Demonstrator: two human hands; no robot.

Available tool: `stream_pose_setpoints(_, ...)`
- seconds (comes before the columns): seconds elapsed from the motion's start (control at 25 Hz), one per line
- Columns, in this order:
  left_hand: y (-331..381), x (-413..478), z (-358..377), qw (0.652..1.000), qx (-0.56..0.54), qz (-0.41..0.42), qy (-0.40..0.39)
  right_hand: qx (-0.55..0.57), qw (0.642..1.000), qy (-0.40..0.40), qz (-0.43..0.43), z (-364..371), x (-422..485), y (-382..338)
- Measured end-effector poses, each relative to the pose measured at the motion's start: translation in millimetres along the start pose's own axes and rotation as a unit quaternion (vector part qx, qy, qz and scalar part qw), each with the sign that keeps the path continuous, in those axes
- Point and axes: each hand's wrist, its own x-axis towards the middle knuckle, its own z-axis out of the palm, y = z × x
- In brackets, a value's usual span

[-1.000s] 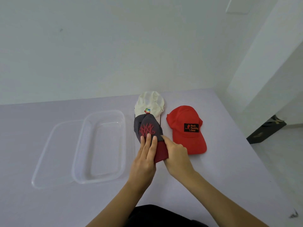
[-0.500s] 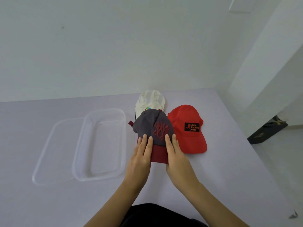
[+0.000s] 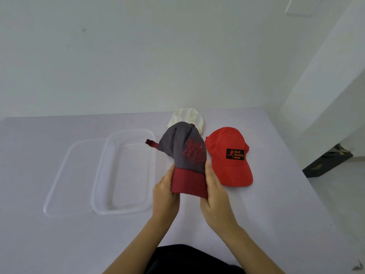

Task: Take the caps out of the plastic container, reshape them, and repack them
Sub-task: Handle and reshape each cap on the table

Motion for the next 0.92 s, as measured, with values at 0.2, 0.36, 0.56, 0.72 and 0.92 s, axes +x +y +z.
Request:
stream_pose_setpoints(0.2, 0, 4, 0, 0.999, 0.031, 0.002, -0.018, -0.075, 0.997, 0.03, 0.017, -16, 19, 16)
stream_pose_setpoints(0.36, -4, 0, -4, 0.996, 0.048, 0.061, -0.046, -0.19, 0.98, 0.04, -0.035, -17, 16, 20)
stream_pose_setpoints(0.56, 17, -13, 2, 0.997, -0.019, 0.068, -0.024, -0.075, 0.991, 0.088, -0.067, -3, 8, 8)
stream_pose_setpoints(0.72, 17, -13, -3, 0.993, 0.002, 0.121, -0.017, -0.023, 0.99, 0.104, -0.094, -5, 8, 3)
stream_pose_setpoints(0.92, -6, 21, -46, 0.962, -0.044, 0.123, -0.24, -0.1, 0.982, 0.067, -0.144, -36, 12, 32)
